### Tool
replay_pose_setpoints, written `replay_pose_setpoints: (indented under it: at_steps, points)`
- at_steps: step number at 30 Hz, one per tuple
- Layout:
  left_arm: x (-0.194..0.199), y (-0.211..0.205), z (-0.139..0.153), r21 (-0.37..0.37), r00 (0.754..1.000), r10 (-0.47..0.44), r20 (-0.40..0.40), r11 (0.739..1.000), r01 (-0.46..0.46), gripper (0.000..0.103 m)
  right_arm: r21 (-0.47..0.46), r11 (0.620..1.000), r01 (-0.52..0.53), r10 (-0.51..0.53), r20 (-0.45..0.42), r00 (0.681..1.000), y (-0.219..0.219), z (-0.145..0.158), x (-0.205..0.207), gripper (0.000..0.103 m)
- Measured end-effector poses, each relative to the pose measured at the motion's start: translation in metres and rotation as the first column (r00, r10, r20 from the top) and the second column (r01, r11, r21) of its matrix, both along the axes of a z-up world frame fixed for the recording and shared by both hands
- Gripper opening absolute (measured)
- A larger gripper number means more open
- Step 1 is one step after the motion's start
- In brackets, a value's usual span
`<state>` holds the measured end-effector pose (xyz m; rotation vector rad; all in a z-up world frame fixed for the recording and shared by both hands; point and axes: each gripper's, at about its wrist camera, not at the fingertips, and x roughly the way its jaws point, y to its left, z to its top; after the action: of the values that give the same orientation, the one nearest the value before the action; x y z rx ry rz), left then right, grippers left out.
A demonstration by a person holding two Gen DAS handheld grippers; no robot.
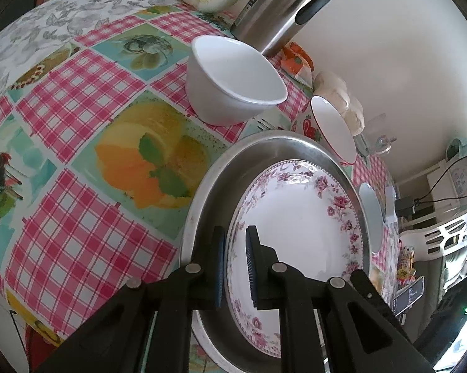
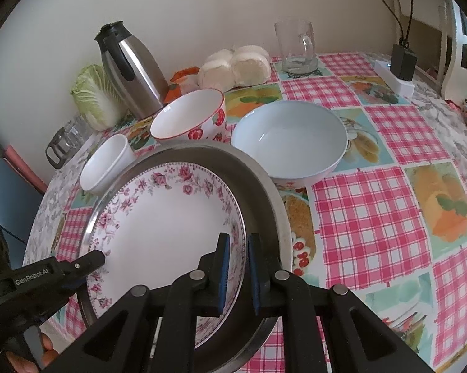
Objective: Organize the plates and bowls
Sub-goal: 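Lower the floral-rimmed plate flat into the steel tray with the right tool, then open the right tool to release the floral-rimmed plate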
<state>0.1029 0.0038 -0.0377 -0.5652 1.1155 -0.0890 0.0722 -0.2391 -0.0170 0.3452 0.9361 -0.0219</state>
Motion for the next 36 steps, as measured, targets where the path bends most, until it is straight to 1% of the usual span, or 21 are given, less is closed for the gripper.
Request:
replay_pose_setpoints:
  at_steps: [3,4,5,6,13,15,17,19,20,21,24,25,26,27,30,32,34,36]
  points:
    - [0.0,-0.003,0.009,0.041,1.0,-0.012,0.029,0.999,0.011,0.017,-0.015,1.0,0.016,-0.016,0.007,1.0,-0.002,0.003,-0.002,0.015]
    - [-0.001,-0.003,0.011,0.047,0.999,-0.015,0.038,0.999,0.013,0.021,-0.019,1.0,0.023,-0.023,0.007,1.0,-0.004,0.003,-0.002,0.016]
    - [-0.001,-0.003,0.013,0.056,0.999,-0.015,0.044,0.998,0.012,0.028,-0.014,1.0,0.026,-0.026,0.01,1.0,-0.006,0.004,-0.003,0.018]
    - [-0.002,-0.004,0.016,0.075,0.998,-0.013,0.055,0.997,0.009,0.03,-0.005,1.0,0.027,-0.027,0.01,1.0,-0.007,0.004,-0.003,0.018]
    - [-0.007,-0.006,0.034,0.12,0.993,-0.034,0.109,0.993,0.02,0.035,-0.011,1.0,0.023,-0.022,0.037,0.999,-0.006,0.016,-0.007,0.018]
    - [-0.008,-0.008,0.04,0.136,0.99,-0.04,0.136,0.99,0.021,0.042,-0.023,1.0,0.02,-0.019,0.064,0.998,-0.005,0.026,-0.011,0.018]
    - [-0.01,-0.01,0.047,0.16,0.986,-0.043,0.158,0.987,0.017,0.06,-0.036,0.999,0.02,-0.017,0.088,0.996,-0.003,0.033,-0.013,0.019]
    - [-0.012,-0.012,0.051,0.186,0.985,-0.047,0.168,0.982,0.015,0.067,-0.059,0.998,0.026,-0.02,0.109,0.994,-0.001,0.039,-0.016,0.033]
    - [-0.012,-0.012,0.052,0.207,0.985,-0.048,0.168,0.978,0.012,0.068,-0.072,0.997,0.032,-0.024,0.114,0.993,-0.001,0.04,-0.017,0.046]
    - [-0.012,-0.013,0.052,0.223,0.985,-0.047,0.165,0.975,0.009,0.068,-0.086,0.996,0.033,-0.023,0.116,0.993,0.0,0.041,-0.017,0.054]
    - [-0.012,-0.013,0.049,0.251,0.987,-0.041,0.154,0.968,0.001,0.072,-0.121,0.992,0.02,-0.007,0.108,0.994,0.005,0.041,-0.016,0.061]
    - [-0.012,-0.012,0.048,0.257,0.988,-0.039,0.151,0.966,-0.001,0.078,-0.128,0.992,0.017,-0.003,0.106,0.994,0.006,0.04,-0.015,0.063]
    - [-0.012,-0.012,0.047,0.264,0.988,-0.036,0.15,0.964,-0.005,0.082,-0.131,0.991,0.014,-0.001,0.105,0.994,0.007,0.039,-0.015,0.068]
    - [-0.012,-0.011,0.047,0.273,0.988,-0.031,0.151,0.962,-0.012,0.084,-0.133,0.991,0.013,0.001,0.106,0.994,0.007,0.039,-0.014,0.074]
    - [-0.014,-0.009,0.049,0.304,0.986,-0.019,0.167,0.952,-0.033,0.085,-0.139,0.99,0.011,0.005,0.108,0.994,0.007,0.037,-0.014,0.084]
    - [-0.014,-0.008,0.05,0.319,0.984,-0.012,0.179,0.947,-0.046,0.091,-0.149,0.989,0.014,0.002,0.105,0.994,0.007,0.036,-0.014,0.089]
    - [-0.015,-0.007,0.051,0.334,0.982,-0.005,0.19,0.941,-0.06,0.093,-0.15,0.989,0.014,0.001,0.101,0.995,0.007,0.036,-0.014,0.092]
    - [-0.016,-0.006,0.052,0.355,0.98,0.003,0.199,0.932,-0.075,0.093,-0.15,0.989,0.013,0.001,0.097,0.995,0.007,0.035,-0.014,0.099]
